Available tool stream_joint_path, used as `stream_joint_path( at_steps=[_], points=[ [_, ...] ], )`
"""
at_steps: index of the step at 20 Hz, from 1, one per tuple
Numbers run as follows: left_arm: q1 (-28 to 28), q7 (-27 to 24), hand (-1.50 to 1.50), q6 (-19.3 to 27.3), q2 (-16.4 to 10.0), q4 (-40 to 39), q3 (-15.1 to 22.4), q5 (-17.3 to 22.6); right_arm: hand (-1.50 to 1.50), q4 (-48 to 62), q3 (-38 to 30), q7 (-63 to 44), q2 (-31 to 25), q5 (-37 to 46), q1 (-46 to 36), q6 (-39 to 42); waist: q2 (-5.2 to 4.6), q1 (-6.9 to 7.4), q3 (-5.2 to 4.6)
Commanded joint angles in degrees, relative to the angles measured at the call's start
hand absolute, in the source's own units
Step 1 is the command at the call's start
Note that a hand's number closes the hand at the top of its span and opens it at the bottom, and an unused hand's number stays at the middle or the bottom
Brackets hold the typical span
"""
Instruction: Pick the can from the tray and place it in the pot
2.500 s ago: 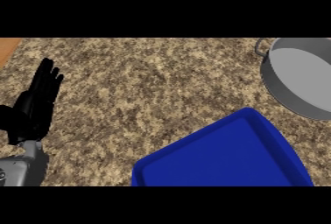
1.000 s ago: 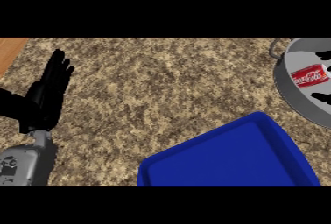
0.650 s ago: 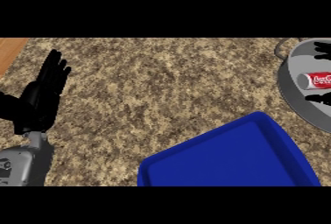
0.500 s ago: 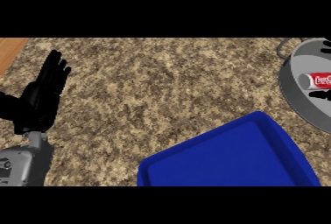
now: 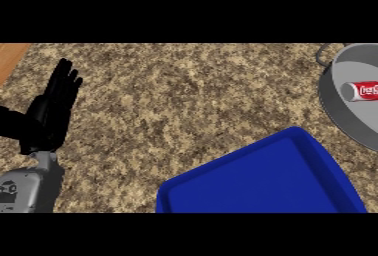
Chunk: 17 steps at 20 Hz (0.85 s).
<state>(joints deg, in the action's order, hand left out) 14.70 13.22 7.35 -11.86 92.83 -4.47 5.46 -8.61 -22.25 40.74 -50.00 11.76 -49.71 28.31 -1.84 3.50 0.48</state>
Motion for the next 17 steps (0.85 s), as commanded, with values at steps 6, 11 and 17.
stream_joint_path(
  at_steps=[6,11,17],
  points=[
    [-0.1,-0.9,0.00,-1.1,-1.2,0.2,-1.5,1.0,-1.50,0.2,-1.7,2.6,-6.2,-2.2,3.3,12.3,-0.22,0.15,0.21],
    [-0.2,-1.6,0.00,-0.2,0.3,-0.9,-0.8,0.5,-1.50,-1.5,-1.5,2.2,-7.3,-2.5,4.5,13.5,-0.69,-0.01,0.42],
    [0.5,-0.4,0.00,0.2,0.4,0.2,-0.1,0.0,-1.50,-2.4,-1.7,1.3,-7.4,-3.5,6.0,14.8,-0.40,-0.06,0.45]
  ],
)
